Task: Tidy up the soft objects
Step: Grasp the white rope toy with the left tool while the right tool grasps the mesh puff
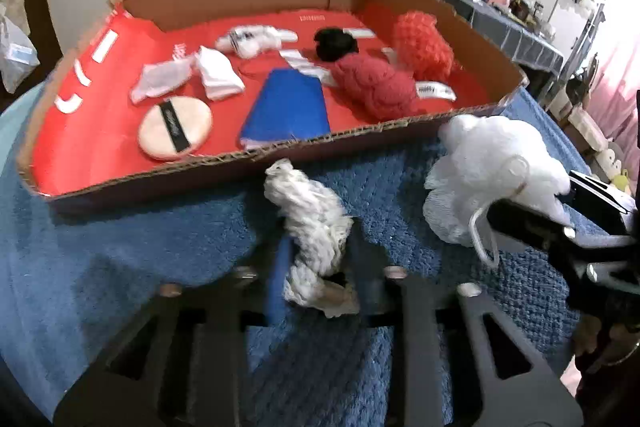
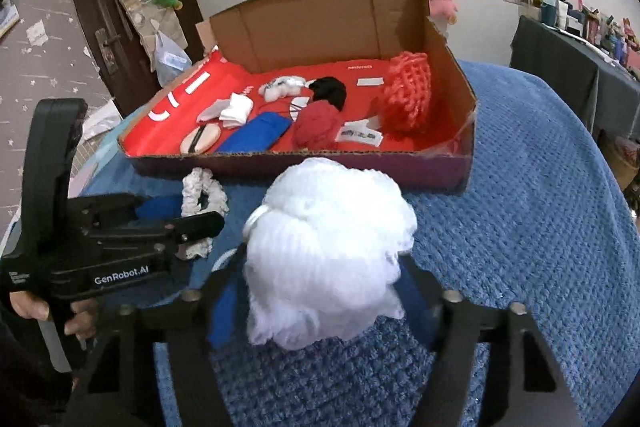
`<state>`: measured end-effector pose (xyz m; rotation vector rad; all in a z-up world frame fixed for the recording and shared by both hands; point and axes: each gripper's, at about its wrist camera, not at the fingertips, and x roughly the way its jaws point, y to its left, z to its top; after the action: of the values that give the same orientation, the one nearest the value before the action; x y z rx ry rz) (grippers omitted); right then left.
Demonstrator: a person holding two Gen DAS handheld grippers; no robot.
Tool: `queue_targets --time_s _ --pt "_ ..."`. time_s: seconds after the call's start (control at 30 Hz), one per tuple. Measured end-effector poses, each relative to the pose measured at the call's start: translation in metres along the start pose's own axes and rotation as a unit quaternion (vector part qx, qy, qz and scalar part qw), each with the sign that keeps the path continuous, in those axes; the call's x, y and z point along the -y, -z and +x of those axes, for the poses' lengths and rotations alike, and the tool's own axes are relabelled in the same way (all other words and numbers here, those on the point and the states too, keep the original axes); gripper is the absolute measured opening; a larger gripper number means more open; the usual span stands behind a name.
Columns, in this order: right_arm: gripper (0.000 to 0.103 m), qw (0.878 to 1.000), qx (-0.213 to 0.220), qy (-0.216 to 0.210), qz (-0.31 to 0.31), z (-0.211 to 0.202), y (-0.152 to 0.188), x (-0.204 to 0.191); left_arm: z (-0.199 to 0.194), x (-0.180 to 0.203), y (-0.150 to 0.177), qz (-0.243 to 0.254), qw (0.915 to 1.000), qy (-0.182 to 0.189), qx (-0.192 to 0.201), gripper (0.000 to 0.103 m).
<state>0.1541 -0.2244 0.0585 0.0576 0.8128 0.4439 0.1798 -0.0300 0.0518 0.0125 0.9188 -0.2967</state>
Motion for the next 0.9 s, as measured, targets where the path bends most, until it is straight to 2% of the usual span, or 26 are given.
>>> queue_targets --time_s 0.1,0.33,0.6,0.9 --pt "0.055 1.000 0.021 -0.012 0.002 -0.012 -0.002 -0.002 -0.020 -0.001 0.003 0.002 0.9997 0.007 0.021 0.021" --pt "0.053 0.997 0.067 -0.028 -0.015 -0.040 -0.010 -0.024 -0.059 -0.007 0.007 0.004 0.9980 0.020 0.060 0.021" --pt "0.053 0.996 0.071 -0.054 -0.018 -0.044 -0.009 -0.036 -0.067 -0.016 0.008 -0.007 0.9978 0.023 0.062 0.021" --pt "0.053 0.996 0.074 -0.049 -0.024 -0.048 -0.010 -0.037 -0.067 -0.020 0.007 -0.011 0.9975 0.025 0.065 0.021"
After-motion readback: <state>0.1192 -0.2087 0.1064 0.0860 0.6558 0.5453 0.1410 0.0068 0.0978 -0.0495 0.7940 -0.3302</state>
